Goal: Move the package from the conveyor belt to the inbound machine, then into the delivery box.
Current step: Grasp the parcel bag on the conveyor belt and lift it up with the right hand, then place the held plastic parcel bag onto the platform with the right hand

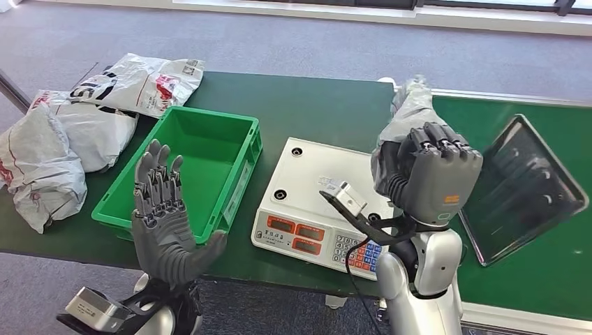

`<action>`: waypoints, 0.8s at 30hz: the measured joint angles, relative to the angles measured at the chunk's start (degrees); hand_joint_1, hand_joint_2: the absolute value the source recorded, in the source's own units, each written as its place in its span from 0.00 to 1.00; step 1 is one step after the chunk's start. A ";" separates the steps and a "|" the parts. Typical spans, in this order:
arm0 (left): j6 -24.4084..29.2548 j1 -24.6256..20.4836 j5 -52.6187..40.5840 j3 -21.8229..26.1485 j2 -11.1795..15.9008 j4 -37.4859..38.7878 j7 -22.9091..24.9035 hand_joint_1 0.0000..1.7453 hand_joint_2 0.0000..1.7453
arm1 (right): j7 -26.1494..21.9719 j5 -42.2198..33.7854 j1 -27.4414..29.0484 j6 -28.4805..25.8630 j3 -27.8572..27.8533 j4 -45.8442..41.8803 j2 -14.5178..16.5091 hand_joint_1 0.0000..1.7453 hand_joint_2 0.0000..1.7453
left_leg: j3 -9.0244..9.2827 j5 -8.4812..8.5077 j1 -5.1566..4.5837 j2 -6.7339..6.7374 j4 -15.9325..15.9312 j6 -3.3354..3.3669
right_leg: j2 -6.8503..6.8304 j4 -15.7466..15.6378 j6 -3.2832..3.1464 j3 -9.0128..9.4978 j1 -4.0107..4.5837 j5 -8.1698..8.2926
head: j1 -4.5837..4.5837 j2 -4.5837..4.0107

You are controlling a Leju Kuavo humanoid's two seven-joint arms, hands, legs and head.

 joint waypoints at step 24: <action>0.05 -0.52 0.01 -0.60 0.51 1.34 -0.16 0.00 1.00 | 0.18 -1.15 0.12 1.79 3.58 -4.23 -0.16 1.00 1.00 | -0.02 0.01 -0.03 0.11 0.01 0.00 | 0.06 0.00 0.06 -0.05 -0.03 0.08 | -0.01 0.00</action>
